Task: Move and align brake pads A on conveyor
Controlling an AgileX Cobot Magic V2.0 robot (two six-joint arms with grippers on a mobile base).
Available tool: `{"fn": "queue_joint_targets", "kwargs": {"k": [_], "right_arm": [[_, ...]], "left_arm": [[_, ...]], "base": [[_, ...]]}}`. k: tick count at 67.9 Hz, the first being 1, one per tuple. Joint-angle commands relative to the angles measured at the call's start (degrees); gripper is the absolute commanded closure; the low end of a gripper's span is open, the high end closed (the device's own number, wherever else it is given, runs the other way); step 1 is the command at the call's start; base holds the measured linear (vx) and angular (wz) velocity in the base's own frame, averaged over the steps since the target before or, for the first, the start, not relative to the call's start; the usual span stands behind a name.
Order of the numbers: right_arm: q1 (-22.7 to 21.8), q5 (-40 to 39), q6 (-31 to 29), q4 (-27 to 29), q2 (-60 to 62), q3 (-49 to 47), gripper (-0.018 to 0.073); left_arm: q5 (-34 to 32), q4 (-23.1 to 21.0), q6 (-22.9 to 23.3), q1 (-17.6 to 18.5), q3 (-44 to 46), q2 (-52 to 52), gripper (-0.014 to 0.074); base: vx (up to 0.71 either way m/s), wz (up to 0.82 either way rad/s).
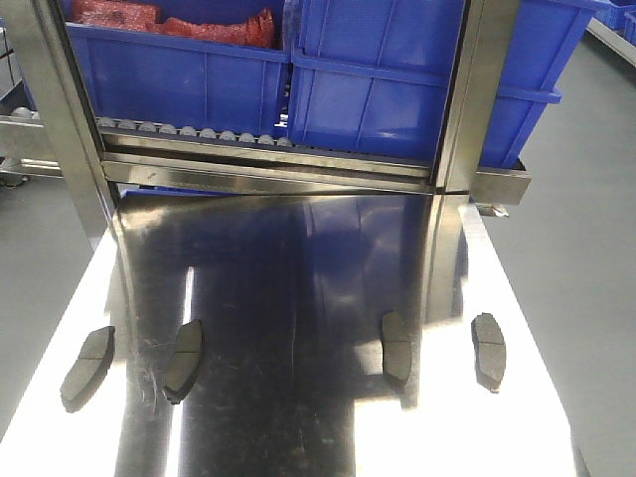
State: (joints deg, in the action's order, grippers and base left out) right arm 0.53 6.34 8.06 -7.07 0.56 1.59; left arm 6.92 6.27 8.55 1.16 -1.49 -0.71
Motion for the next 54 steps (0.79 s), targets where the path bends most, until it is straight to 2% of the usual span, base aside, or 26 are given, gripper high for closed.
{"fn": "queue_joint_targets", "kwargs": {"k": [1,54], "right_arm": [[0.12,-3.96,-0.50,-0.54,0.75,0.68,0.0571],[0.12,-3.97,-0.50,-0.54,0.80,0.68,0.0571]], "left_arm": [[-4.12,-0.40,0.48,-0.01,-0.97,-0.80,0.0602],[-4.12,-0.40,0.48,-0.01,-0.97,-0.80,0.0602]], "base": [[0.00,0.00],[0.00,0.00]]}}
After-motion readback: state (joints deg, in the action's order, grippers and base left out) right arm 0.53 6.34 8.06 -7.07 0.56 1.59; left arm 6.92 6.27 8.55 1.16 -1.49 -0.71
